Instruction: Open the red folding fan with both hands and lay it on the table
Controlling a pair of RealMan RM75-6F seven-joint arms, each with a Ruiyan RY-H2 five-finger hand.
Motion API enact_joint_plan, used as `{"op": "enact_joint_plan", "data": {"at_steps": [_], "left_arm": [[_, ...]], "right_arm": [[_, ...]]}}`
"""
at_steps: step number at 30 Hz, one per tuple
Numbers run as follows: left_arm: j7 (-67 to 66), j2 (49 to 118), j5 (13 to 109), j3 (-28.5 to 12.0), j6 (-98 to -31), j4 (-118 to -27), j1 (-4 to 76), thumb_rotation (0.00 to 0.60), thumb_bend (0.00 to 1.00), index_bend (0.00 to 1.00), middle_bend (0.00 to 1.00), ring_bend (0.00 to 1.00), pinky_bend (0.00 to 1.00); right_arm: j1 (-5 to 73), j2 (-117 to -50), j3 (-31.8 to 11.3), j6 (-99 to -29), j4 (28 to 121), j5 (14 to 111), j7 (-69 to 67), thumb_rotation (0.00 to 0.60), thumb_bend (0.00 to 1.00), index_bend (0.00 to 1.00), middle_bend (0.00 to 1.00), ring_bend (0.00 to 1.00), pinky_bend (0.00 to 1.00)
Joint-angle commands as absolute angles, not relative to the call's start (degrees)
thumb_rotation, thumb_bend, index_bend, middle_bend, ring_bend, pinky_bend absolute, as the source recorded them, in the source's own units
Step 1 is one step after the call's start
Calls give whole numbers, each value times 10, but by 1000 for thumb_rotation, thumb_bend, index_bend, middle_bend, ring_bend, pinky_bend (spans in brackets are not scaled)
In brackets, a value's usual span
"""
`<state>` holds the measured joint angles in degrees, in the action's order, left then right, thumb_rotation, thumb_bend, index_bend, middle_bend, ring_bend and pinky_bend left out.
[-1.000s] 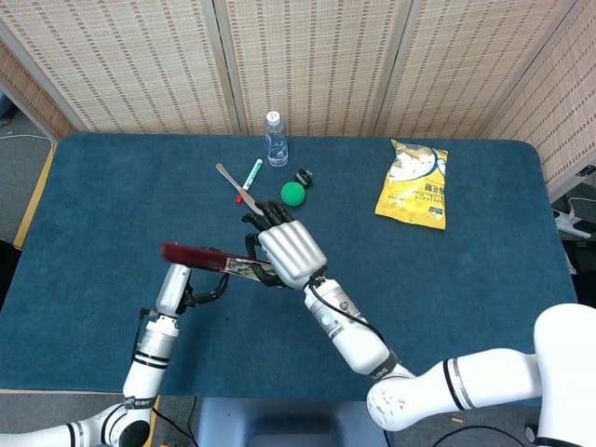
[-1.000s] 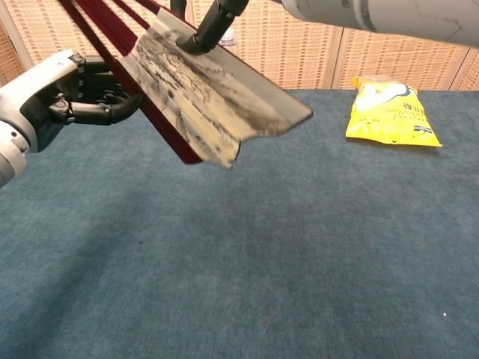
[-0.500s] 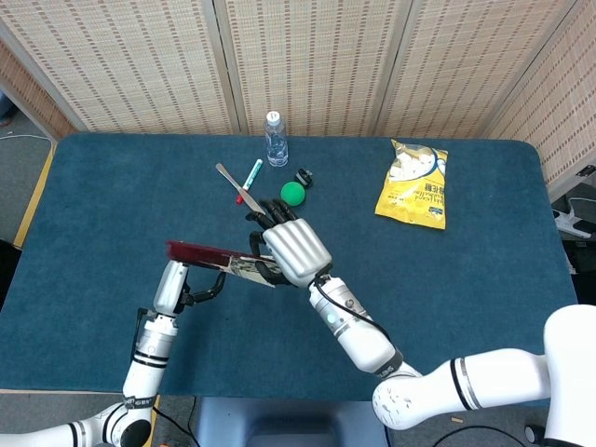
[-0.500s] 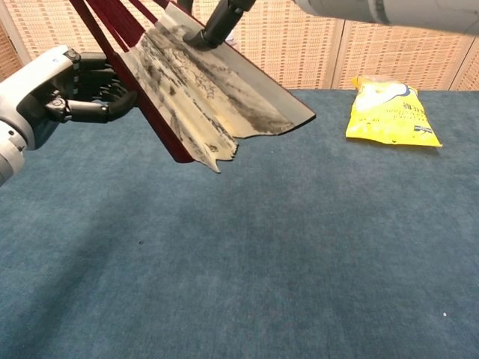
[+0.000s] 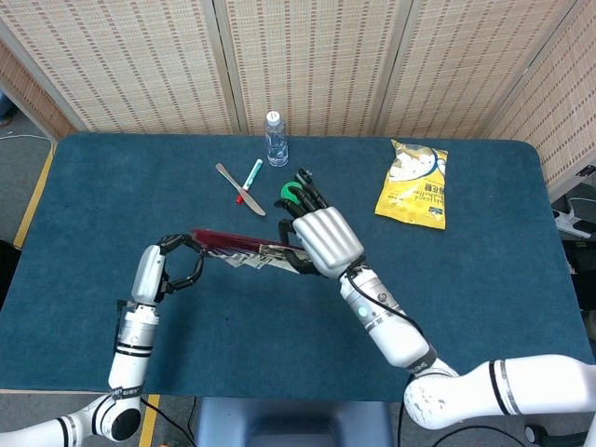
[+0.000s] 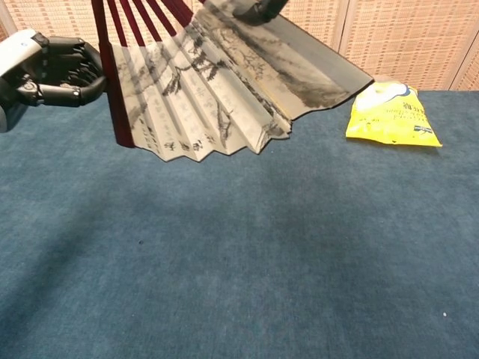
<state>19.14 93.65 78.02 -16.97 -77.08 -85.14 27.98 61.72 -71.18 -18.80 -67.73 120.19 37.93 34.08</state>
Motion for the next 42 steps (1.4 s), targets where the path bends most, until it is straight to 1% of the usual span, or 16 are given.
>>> {"op": "enact_joint_plan", "data": {"at_steps": [1, 14, 19, 20, 23, 27, 28, 30, 33, 36, 42], "left_arm": [[178, 934, 781, -176, -782, -846, 279, 600, 469, 532, 636, 404, 312], [145, 908, 788, -185, -820, -833, 267, 600, 465, 526, 632, 399, 277], [150, 902, 786, -185, -819, -840, 264, 600, 465, 519, 623, 399, 269], [150, 897, 787, -182, -819, -842, 261, 600, 464, 513, 615, 397, 264], [163, 880, 791, -169, -807, -855, 256, 600, 456, 449, 541, 356, 228], [190, 848, 798, -148, -775, -902, 252, 600, 435, 265, 335, 234, 208], [192, 840, 801, -142, -769, -912, 252, 600, 427, 234, 297, 208, 206], [193, 824, 804, -131, -750, -932, 253, 600, 409, 183, 246, 161, 197], [201, 807, 794, -126, -721, -957, 258, 600, 390, 103, 173, 99, 181], [206, 806, 783, -131, -708, -965, 264, 600, 386, 70, 141, 75, 180], [200, 807, 777, -129, -686, -971, 276, 600, 388, 59, 121, 54, 180]], "right_arm": [[605, -691, -177, -673, 1211, 398, 341, 600, 535, 792, 161, 0, 0], [566, -616, -155, -663, 1233, 437, 325, 600, 537, 792, 161, 0, 0], [562, -612, -156, -660, 1232, 441, 316, 600, 536, 792, 161, 0, 0], [560, -609, -162, -660, 1234, 443, 307, 600, 537, 792, 161, 0, 0], [561, -598, -179, -657, 1237, 442, 290, 600, 537, 792, 161, 0, 0], [577, -600, -205, -655, 1239, 424, 283, 600, 537, 792, 161, 0, 0], [583, -604, -211, -655, 1239, 415, 283, 600, 537, 792, 161, 0, 0], [600, -614, -227, -655, 1237, 393, 283, 600, 539, 792, 161, 0, 0], [623, -631, -246, -662, 1234, 368, 288, 600, 544, 792, 161, 0, 0], [642, -649, -255, -672, 1234, 353, 298, 600, 547, 792, 161, 0, 0], [669, -679, -264, -702, 1234, 334, 318, 600, 548, 792, 161, 0, 0]]}}
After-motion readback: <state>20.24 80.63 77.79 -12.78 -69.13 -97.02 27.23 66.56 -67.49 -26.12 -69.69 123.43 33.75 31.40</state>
